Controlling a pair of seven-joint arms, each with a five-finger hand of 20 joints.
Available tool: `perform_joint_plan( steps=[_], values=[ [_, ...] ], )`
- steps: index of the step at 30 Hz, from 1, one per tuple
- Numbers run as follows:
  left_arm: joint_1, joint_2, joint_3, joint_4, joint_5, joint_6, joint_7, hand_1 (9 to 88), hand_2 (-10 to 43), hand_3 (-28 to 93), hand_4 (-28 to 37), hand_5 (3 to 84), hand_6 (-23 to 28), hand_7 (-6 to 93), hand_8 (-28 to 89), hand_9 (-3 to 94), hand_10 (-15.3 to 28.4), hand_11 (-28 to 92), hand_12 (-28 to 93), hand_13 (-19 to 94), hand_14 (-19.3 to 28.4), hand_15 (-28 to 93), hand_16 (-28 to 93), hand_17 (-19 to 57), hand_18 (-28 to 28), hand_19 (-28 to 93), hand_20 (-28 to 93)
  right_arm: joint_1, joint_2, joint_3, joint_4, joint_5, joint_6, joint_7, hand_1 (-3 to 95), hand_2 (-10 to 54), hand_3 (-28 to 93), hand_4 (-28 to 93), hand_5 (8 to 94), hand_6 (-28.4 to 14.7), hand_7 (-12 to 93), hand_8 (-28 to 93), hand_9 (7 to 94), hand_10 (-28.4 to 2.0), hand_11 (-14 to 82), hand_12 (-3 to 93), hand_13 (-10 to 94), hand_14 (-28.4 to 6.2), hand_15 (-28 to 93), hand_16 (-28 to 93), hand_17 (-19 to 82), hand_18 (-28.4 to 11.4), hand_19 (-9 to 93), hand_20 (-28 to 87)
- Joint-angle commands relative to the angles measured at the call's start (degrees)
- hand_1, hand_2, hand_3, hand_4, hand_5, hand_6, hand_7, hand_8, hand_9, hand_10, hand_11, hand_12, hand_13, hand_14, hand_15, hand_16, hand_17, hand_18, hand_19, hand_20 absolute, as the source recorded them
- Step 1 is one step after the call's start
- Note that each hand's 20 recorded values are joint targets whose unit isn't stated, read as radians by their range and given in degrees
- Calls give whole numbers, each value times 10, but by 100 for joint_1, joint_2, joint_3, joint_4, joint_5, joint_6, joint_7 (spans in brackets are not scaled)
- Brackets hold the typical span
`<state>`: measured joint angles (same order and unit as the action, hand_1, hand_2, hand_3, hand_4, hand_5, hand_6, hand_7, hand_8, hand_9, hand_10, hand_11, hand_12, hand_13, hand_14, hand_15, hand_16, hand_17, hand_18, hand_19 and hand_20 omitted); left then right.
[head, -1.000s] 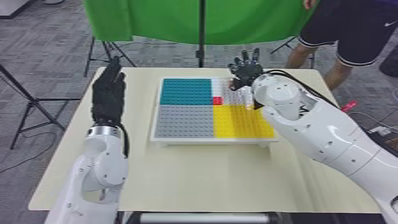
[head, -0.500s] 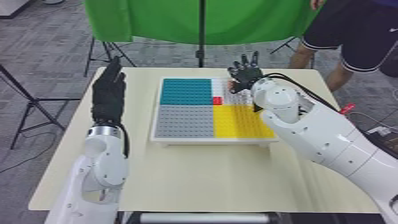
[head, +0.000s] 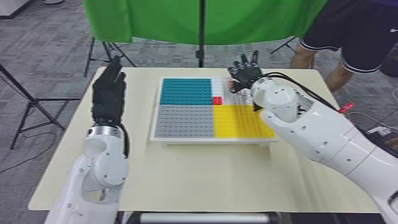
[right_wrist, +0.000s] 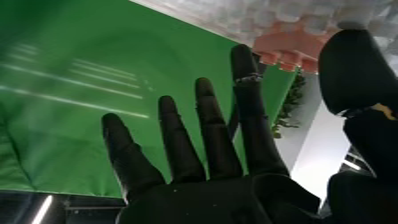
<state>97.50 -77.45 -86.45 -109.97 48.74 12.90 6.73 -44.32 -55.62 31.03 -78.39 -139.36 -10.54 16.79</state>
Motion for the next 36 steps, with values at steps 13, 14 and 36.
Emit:
perform_joint_plan(
  steps=[13,14,36],
  values=[
    [58,-49,-18,-14,4,-64,3,257,64,729,-189,324,45,104,-91,191,81,45,153,87,90,-39,178,-120,40,95,173,107,-14,-142,88,-141,435,-185,259,-95,901,-202,360,34,632,-267,325,-88,55,212,194,-118,-43,408,-1,-284,138,82],
    [64,-51,-21,-15,-9,-69,8,257,64,729,-189,323,45,104,-91,191,81,46,153,87,90,-39,178,-121,40,95,173,120,7,-161,54,-113,421,-161,258,-95,902,-203,360,35,631,-267,325,-88,55,212,193,-119,-43,407,-1,-284,138,82],
    [86,-38,-8,-22,-18,-49,-2,257,63,730,-190,323,44,105,-91,191,80,47,154,88,91,-39,178,-121,40,96,173,199,-7,-391,236,-140,716,-154,266,-95,900,-210,388,53,669,-280,338,-84,67,204,205,-118,-29,398,3,-284,143,82]
  ],
)
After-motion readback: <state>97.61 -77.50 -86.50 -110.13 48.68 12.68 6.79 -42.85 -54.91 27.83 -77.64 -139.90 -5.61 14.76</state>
